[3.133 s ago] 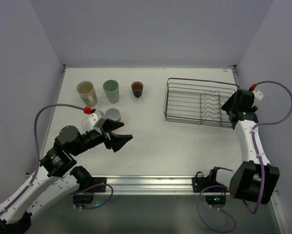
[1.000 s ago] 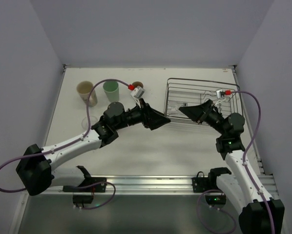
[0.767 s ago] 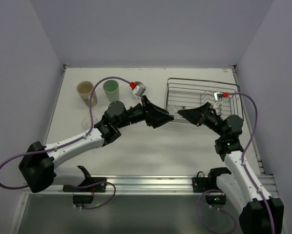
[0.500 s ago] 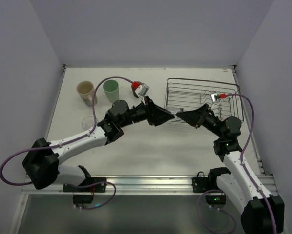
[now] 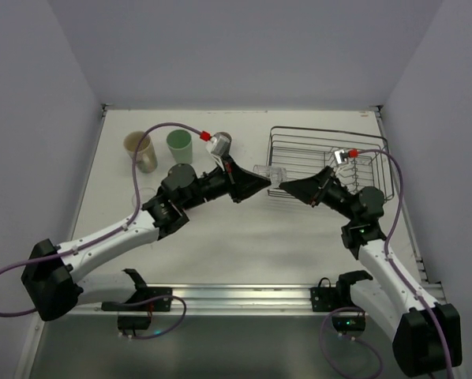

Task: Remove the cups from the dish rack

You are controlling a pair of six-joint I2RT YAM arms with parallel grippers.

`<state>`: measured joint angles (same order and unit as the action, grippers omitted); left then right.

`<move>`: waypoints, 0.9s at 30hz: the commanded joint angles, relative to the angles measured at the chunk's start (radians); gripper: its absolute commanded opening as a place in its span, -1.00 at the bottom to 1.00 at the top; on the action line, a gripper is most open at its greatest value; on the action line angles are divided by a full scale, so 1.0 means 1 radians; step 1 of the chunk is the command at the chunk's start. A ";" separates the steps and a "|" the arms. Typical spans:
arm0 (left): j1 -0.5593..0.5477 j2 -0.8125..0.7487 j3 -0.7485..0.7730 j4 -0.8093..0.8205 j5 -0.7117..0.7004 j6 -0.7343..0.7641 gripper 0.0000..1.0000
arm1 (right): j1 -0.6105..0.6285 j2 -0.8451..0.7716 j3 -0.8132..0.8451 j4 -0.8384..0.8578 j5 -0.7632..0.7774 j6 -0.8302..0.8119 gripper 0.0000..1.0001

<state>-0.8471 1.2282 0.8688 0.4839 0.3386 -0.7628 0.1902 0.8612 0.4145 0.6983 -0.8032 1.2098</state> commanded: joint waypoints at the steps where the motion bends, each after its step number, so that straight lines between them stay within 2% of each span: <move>1: -0.003 -0.081 0.035 -0.145 -0.133 0.118 -1.00 | 0.003 -0.034 0.010 -0.063 0.015 -0.052 0.98; 4: -0.004 -0.101 0.059 -0.292 -0.205 0.184 -1.00 | 0.003 -0.054 0.027 -0.120 0.033 -0.091 0.98; 6: -0.003 -0.087 0.122 -0.465 -0.265 0.253 -1.00 | 0.002 -0.079 0.041 -0.149 0.036 -0.119 0.98; 8: -0.003 -0.026 0.243 -0.702 -0.384 0.327 -1.00 | 0.000 -0.117 0.062 -0.264 0.056 -0.207 0.98; 12: -0.003 0.112 0.398 -0.976 -0.507 0.413 -1.00 | 0.002 -0.177 0.145 -0.535 0.191 -0.372 0.98; 16: -0.003 0.233 0.450 -1.071 -0.610 0.456 -1.00 | 0.002 -0.229 0.161 -0.687 0.292 -0.460 0.98; 19: 0.000 0.333 0.478 -1.110 -0.645 0.473 -1.00 | 0.003 -0.255 0.149 -0.730 0.332 -0.490 0.98; 27: 0.031 0.525 0.512 -1.113 -0.605 0.508 -1.00 | 0.002 -0.280 0.095 -0.752 0.380 -0.520 0.98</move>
<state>-0.8330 1.7355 1.3090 -0.6151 -0.2474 -0.2996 0.1898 0.5957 0.5251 -0.0303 -0.4694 0.7303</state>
